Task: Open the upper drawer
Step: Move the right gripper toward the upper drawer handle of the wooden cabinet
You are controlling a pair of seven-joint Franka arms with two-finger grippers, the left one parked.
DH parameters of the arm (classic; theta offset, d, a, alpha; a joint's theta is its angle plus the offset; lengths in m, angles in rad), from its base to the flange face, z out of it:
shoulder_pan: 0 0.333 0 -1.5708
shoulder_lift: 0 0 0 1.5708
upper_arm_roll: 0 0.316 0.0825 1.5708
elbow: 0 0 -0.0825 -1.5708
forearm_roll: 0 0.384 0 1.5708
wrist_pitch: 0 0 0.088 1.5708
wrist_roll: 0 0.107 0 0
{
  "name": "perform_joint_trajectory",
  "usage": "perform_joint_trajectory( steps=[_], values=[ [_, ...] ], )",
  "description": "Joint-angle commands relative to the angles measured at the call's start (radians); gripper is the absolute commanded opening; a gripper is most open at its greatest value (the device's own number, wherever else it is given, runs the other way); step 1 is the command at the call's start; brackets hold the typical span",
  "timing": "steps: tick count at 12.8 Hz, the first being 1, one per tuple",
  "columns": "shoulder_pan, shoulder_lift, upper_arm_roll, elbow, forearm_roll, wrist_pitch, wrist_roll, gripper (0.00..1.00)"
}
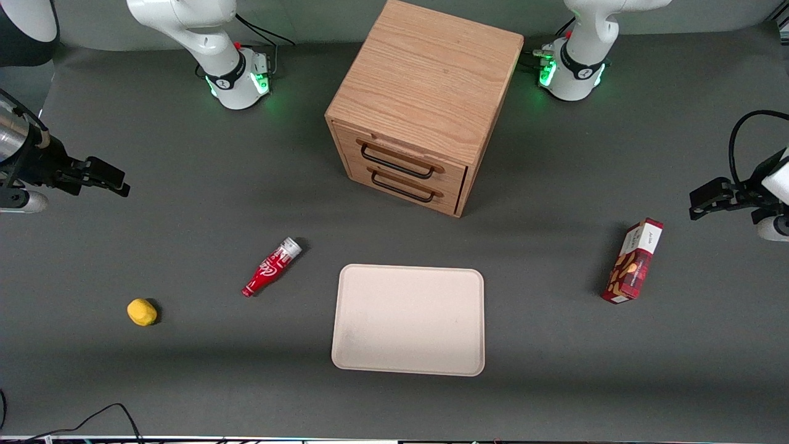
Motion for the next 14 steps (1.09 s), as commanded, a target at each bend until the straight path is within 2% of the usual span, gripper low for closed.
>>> perform_joint_trajectory(
  steps=[1,5,8,9,12,14],
  values=[
    [0.011,-0.005,-0.006,0.000,0.014,0.001,0.021,1.00],
    [0.017,0.005,0.008,0.029,0.016,-0.003,0.007,1.00],
    [0.064,0.054,0.063,0.101,0.045,-0.006,0.007,1.00],
    [0.080,0.073,0.104,0.135,0.065,-0.006,0.002,1.00],
    [0.083,0.143,0.288,0.205,0.068,-0.006,0.007,1.00],
    [0.109,0.217,0.404,0.227,0.024,0.001,0.009,1.00]
  ],
)
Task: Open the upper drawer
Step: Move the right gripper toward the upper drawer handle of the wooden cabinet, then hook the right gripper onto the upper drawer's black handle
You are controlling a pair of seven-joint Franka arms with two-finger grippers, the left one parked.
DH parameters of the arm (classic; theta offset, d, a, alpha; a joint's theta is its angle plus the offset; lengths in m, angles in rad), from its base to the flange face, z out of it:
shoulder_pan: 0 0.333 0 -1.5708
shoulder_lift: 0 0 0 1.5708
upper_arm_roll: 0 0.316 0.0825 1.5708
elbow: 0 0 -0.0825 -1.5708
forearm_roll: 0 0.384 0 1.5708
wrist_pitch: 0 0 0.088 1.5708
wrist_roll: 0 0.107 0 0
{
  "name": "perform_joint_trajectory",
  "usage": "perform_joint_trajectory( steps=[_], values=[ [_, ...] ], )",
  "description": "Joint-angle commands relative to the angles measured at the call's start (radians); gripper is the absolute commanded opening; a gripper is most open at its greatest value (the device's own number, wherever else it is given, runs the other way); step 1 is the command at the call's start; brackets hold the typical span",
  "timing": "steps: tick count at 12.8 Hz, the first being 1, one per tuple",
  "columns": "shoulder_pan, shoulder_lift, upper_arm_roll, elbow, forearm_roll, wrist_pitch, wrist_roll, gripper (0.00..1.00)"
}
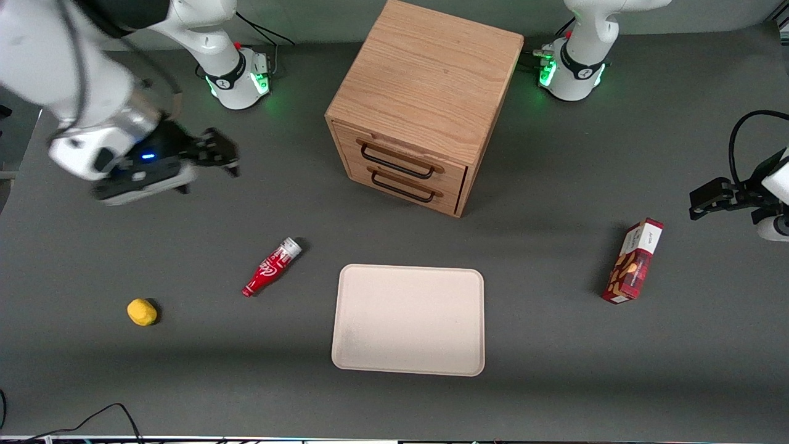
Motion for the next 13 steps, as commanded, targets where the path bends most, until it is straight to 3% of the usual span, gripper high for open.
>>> perform_joint_trajectory(
  steps=[1,4,7,11,13],
  values=[
    [0.029,0.144,0.141,0.098,-0.088,0.005,0.008,1.00],
    [0.079,0.273,0.263,0.170,-0.205,0.063,-0.002,1.00],
    [0.095,0.364,0.337,0.172,-0.215,0.135,-0.099,1.00],
    [0.141,0.416,0.338,0.163,-0.215,0.161,-0.139,1.00],
    [0.150,0.434,0.338,0.134,-0.253,0.163,-0.150,1.00]
  ],
)
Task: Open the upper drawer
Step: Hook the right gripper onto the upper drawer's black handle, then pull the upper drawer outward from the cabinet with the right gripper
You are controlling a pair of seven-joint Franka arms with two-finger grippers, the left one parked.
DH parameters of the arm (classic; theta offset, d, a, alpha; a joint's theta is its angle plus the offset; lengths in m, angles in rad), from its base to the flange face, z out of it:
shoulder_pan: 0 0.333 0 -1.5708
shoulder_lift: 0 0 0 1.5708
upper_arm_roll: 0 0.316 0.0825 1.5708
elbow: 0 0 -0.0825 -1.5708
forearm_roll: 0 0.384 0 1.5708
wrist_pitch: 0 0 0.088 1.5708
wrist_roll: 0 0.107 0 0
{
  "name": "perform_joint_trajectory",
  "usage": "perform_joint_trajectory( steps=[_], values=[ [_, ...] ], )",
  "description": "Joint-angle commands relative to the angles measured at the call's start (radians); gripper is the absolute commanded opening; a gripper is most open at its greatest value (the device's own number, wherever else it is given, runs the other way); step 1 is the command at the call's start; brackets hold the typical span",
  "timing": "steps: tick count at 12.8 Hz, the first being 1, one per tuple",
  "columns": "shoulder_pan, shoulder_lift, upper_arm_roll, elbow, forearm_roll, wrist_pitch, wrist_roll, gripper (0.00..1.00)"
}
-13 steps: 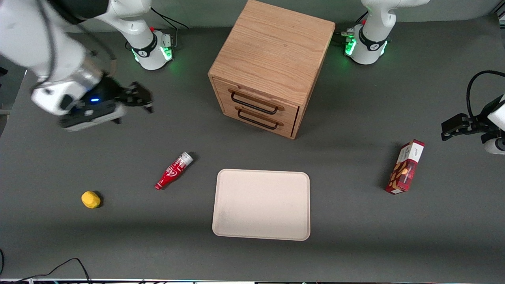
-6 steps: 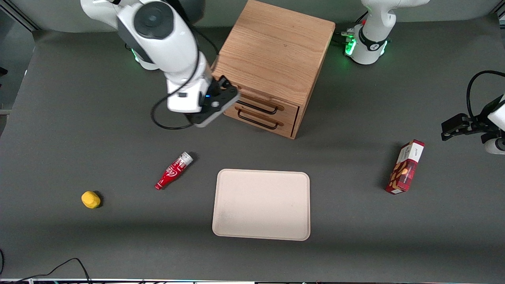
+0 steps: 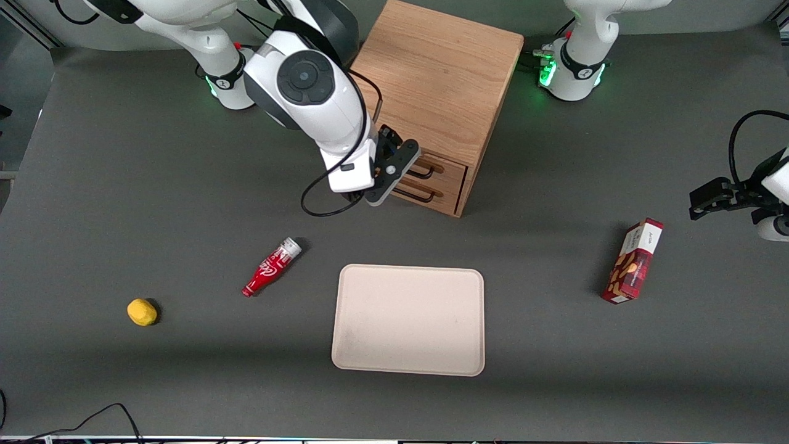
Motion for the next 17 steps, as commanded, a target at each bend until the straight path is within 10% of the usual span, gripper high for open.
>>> perform_joint_trajectory(
  steps=[1,17],
  values=[
    [0.016,0.040,0.007,-0.012,-0.048,-0.004,-0.026,1.00],
    [0.027,0.097,-0.143,0.006,-0.045,0.085,-0.292,1.00]
  ],
)
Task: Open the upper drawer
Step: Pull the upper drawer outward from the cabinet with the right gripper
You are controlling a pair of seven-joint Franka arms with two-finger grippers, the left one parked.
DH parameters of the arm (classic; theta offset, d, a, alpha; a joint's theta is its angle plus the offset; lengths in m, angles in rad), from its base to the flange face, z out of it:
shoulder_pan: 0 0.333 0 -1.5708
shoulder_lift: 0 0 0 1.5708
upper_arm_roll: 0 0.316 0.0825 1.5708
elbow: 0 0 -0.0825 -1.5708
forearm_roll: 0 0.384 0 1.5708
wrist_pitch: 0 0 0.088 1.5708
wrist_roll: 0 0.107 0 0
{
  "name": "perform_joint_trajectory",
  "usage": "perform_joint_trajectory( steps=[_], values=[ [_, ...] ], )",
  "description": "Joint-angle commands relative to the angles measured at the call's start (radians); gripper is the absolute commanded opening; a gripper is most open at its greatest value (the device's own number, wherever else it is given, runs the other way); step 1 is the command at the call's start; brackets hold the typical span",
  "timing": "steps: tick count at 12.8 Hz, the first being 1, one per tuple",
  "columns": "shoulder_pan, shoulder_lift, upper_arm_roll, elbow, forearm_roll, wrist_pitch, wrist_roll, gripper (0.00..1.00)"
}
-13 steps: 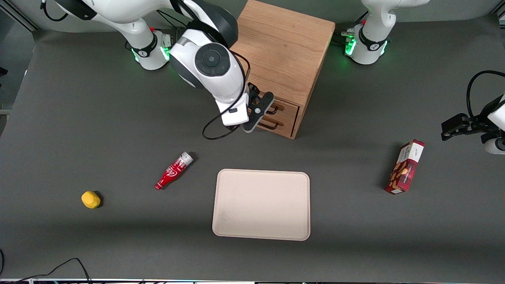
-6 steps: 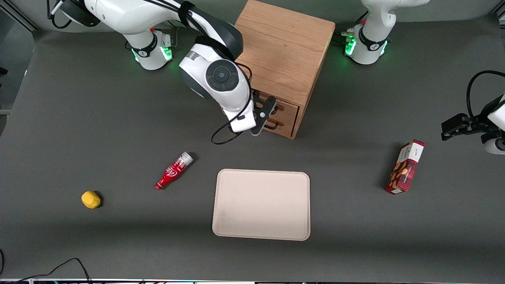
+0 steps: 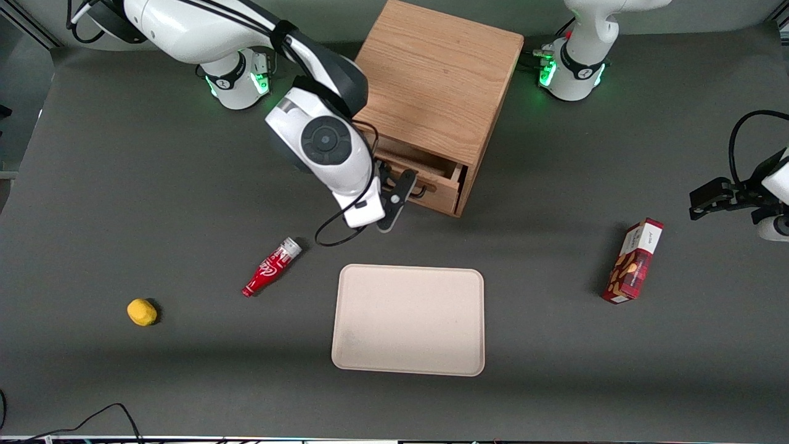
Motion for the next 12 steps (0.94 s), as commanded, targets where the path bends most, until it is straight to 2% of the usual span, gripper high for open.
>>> perform_joint_trajectory(
  steps=[1,4,6,12],
  values=[
    [0.006,0.016,-0.059,0.071,-0.008,0.005,-0.086,1.00],
    [0.013,0.029,-0.127,0.110,-0.007,0.049,-0.120,1.00],
    [0.013,0.045,-0.140,0.110,-0.010,0.104,-0.123,1.00],
    [0.027,0.062,-0.278,0.150,0.003,0.213,-0.157,1.00]
  ],
)
